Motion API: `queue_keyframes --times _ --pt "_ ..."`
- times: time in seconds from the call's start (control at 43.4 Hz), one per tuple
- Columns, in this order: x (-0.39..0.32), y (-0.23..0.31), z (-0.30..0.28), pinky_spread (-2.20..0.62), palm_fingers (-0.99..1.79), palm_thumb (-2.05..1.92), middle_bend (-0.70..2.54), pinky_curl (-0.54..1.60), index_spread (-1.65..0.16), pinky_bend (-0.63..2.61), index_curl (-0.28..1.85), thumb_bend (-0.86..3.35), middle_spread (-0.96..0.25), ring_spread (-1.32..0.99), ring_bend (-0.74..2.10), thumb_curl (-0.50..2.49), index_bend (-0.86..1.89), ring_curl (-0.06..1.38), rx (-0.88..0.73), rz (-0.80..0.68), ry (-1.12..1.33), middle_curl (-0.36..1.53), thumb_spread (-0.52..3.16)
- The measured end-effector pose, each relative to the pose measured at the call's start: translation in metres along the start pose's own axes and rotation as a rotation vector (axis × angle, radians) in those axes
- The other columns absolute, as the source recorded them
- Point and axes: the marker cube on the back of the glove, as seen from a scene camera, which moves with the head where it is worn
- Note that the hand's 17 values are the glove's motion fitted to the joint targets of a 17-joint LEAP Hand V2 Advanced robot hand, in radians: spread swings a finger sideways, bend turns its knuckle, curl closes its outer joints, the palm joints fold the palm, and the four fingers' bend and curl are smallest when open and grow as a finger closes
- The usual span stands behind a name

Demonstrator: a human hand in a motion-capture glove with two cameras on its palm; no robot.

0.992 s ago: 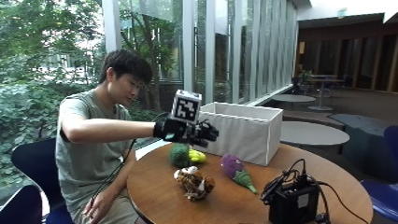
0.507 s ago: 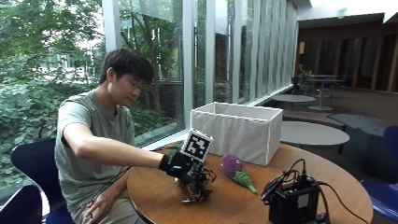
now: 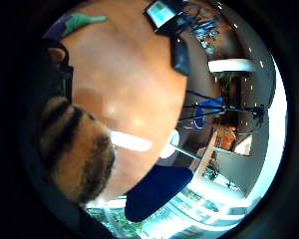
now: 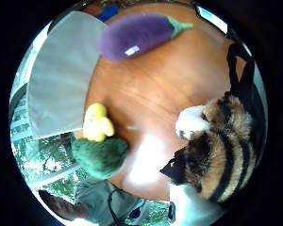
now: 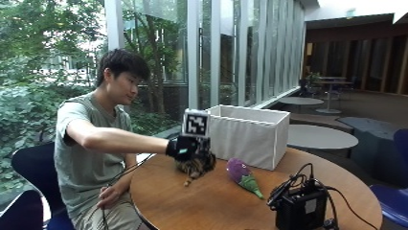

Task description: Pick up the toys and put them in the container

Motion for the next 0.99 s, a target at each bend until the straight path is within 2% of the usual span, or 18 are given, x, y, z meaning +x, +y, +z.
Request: queue_keyframes --times 0.046,0.161,0.254,0.392,0.53,0.692,0.807,0.992 --pt "-0.009 0.003 -0.032 -0.27 1.08 0.54 0.90 0.32 -0.29 0.47 0.50 0.16 -0.18 -0.35 1.02 0.55 0.67 0.42 0.059 0.008 0.002 0.50 0.75" --pt "-0.032 0.018 -0.127 -0.30 1.05 0.56 0.95 0.35 -0.28 0.51 0.56 0.15 -0.18 -0.37 1.06 0.60 0.73 0.45 0.205 -0.190 -0.025 0.54 0.66" --pt "-0.066 0.020 -0.203 -0.32 1.01 0.56 0.98 0.38 -0.27 0.54 0.60 0.14 -0.17 -0.38 1.08 0.63 0.76 0.48 0.296 -0.117 -0.098 0.57 0.61" --pt "-0.148 0.025 -0.290 -0.33 0.96 0.56 1.03 0.42 -0.27 0.58 0.66 0.12 -0.17 -0.39 1.12 0.68 0.80 0.51 0.426 -0.200 -0.199 0.61 0.56" --pt "-0.197 0.010 -0.312 -0.35 0.91 0.56 1.06 0.45 -0.26 0.62 0.71 0.10 -0.16 -0.40 1.16 0.73 0.82 0.54 0.480 -0.280 -0.032 0.64 0.51" --pt "-0.283 -0.018 -0.324 -0.35 0.87 0.56 1.09 0.48 -0.26 0.65 0.77 0.08 -0.16 -0.40 1.19 0.78 0.85 0.56 0.452 -0.331 0.006 0.67 0.48" --pt "-0.325 -0.032 -0.318 -0.36 0.84 0.57 1.12 0.50 -0.26 0.68 0.80 0.08 -0.15 -0.40 1.21 0.81 0.86 0.58 0.431 -0.427 -0.006 0.69 0.47" --pt "-0.395 -0.051 -0.288 -0.35 0.79 0.56 1.14 0.53 -0.26 0.71 0.86 0.05 -0.15 -0.39 1.25 0.86 0.87 0.61 0.350 -0.470 0.035 0.72 0.46"
